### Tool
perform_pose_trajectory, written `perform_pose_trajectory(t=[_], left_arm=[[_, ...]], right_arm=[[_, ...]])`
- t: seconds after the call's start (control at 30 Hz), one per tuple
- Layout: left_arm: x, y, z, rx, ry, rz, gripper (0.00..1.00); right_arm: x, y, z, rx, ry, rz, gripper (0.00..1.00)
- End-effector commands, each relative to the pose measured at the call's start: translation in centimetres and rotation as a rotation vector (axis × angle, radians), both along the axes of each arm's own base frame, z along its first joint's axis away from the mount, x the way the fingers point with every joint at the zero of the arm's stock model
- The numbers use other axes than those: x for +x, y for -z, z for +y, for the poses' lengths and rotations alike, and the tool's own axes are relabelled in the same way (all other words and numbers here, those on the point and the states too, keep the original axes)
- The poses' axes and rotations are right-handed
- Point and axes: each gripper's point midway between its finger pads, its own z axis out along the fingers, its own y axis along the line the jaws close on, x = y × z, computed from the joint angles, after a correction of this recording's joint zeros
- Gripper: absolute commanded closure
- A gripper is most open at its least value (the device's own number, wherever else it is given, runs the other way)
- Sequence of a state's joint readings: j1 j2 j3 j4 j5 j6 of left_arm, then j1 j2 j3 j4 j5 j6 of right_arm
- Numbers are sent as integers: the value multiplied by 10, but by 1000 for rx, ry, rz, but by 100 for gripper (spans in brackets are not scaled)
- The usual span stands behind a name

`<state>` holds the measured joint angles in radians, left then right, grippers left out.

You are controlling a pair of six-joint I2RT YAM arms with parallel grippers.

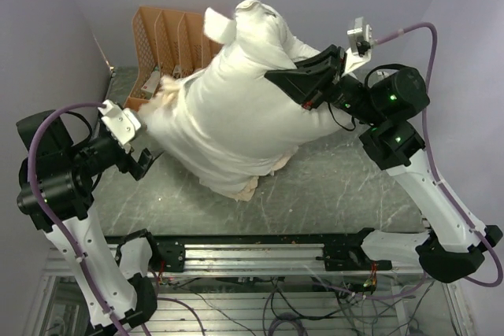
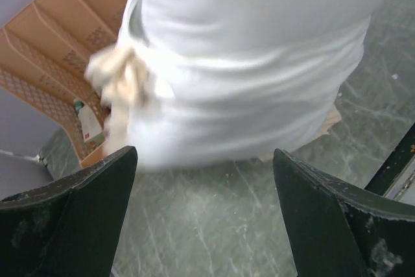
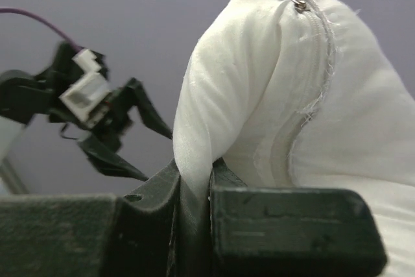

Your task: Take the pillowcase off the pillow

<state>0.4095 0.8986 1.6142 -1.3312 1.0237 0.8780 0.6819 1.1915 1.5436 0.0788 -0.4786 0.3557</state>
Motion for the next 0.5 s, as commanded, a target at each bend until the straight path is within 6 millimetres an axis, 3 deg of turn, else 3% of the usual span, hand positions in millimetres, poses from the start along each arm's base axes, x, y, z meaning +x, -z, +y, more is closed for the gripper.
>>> perform_pose_trajectory(t=[0.0, 0.3, 0.47], left_arm=[[-13, -14, -22, -72, 102, -48, 3], [-57, -31, -62, -300, 250, 11, 2], [-51, -28, -60, -354, 198, -17, 2]], right_arm=[[-95, -75, -33, 173, -242, -244, 100], [-62, -36, 25, 125, -285, -80, 100], [-61, -17, 79, 51, -214, -50, 100]])
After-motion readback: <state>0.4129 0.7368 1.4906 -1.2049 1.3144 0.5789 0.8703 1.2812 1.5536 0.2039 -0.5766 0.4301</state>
